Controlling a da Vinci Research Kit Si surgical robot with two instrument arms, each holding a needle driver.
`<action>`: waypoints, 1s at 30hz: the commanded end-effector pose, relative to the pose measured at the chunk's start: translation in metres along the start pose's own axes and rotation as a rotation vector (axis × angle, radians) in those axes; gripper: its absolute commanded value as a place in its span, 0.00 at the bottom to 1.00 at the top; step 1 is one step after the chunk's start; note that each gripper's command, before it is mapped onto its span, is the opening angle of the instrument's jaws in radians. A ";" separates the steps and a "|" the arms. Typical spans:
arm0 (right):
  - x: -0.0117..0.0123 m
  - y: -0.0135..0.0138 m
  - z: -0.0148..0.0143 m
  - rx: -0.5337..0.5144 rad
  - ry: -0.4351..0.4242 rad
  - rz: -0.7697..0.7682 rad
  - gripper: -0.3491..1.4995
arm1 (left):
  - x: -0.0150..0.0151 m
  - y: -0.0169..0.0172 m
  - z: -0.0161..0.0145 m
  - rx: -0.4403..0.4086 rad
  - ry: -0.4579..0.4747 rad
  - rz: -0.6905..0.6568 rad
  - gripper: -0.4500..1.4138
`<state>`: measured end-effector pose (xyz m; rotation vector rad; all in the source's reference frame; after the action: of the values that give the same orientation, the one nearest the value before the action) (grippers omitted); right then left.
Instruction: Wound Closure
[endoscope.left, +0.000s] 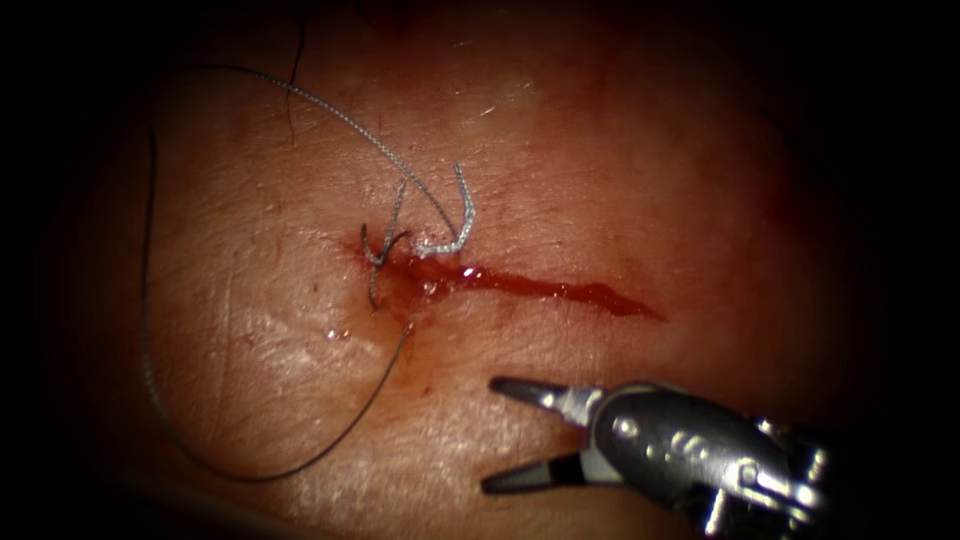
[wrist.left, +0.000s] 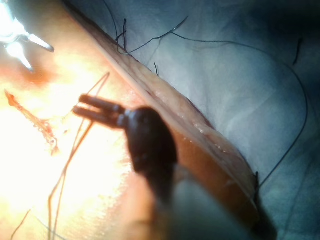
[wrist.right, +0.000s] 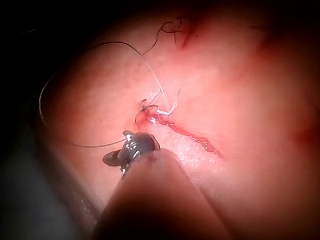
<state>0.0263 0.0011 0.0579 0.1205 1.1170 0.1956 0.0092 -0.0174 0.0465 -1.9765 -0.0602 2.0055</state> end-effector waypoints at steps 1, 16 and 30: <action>-0.0009 0.0011 0.0018 -0.008 -0.005 -0.053 0.91 | -0.0007 0.0007 -0.0003 -0.002 0.000 -0.005 0.00; -0.0042 0.0022 0.0098 -0.032 -0.043 -0.365 0.83 | -0.0010 0.0015 0.0010 -0.008 0.020 0.004 0.00; -0.0050 0.0016 0.0148 0.001 -0.105 -0.567 0.72 | -0.0013 0.0019 0.0016 -0.015 0.028 0.014 0.00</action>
<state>0.0364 0.0022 0.0686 -0.1898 0.9986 -0.3185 0.0071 -0.0181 0.0468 -2.0246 -0.0503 1.9893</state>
